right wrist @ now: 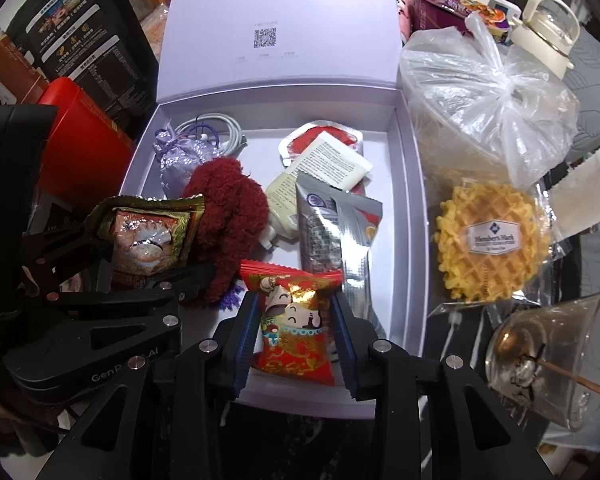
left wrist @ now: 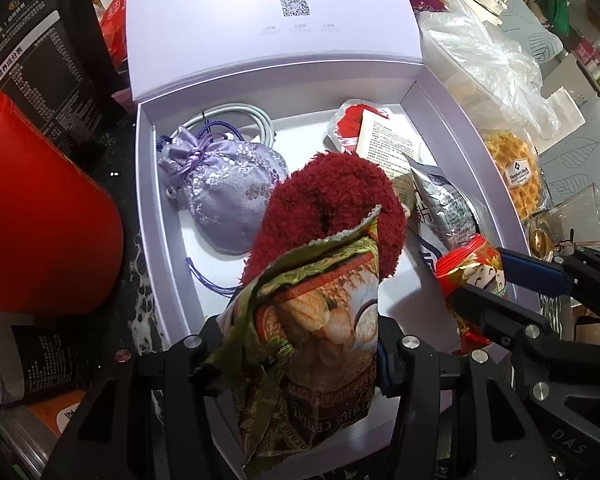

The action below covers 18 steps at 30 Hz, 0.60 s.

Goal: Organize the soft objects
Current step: 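Lower the cereal packet and red packet into the gift box with both tools, then open both tools to release the packets inside the box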

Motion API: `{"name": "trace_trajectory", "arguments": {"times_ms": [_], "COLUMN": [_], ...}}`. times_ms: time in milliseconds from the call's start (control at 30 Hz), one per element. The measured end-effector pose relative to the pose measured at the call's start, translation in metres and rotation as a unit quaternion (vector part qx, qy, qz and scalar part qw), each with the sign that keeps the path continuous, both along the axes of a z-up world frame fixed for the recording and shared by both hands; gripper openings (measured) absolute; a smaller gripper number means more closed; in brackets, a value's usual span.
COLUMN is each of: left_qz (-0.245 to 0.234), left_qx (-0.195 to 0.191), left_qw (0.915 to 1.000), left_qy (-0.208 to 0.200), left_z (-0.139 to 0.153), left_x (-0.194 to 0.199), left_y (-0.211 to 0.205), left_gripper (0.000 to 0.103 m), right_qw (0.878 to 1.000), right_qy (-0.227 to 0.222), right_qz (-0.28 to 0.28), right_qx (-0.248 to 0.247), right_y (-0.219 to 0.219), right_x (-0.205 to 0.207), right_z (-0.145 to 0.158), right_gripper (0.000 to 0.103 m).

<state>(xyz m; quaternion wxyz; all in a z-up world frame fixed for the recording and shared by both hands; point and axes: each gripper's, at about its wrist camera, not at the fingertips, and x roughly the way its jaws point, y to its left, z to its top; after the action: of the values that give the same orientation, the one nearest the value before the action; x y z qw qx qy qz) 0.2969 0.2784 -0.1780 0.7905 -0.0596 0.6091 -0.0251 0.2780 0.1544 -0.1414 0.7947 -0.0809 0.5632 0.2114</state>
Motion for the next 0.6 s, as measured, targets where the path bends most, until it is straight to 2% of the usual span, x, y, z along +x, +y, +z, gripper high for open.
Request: {"name": "trace_trajectory", "arguments": {"times_ms": [200,333,600], "left_qz": [-0.003,-0.002,0.008], "left_qx": [0.008,0.020,0.028], "left_qw": [0.9998,0.9998,0.9994], "left_qy": [0.016,0.005,-0.019], "left_z": [0.001,0.014,0.046], "left_x": [0.002,0.000,-0.004], "left_y": [-0.001,-0.004,-0.008], "left_gripper": [0.055,0.076,0.077], "right_qw": [1.000,1.000,0.999], "right_qy": [-0.003,-0.012,-0.040], "right_qz": [-0.008,-0.015,-0.026], "right_qx": [-0.004,-0.003,0.003], "right_y": [-0.008,-0.014,-0.030], "right_x": [-0.001,-0.005,-0.019], "right_z": [0.010,0.020,0.050], "right_gripper": [0.046,0.047,0.048]}}
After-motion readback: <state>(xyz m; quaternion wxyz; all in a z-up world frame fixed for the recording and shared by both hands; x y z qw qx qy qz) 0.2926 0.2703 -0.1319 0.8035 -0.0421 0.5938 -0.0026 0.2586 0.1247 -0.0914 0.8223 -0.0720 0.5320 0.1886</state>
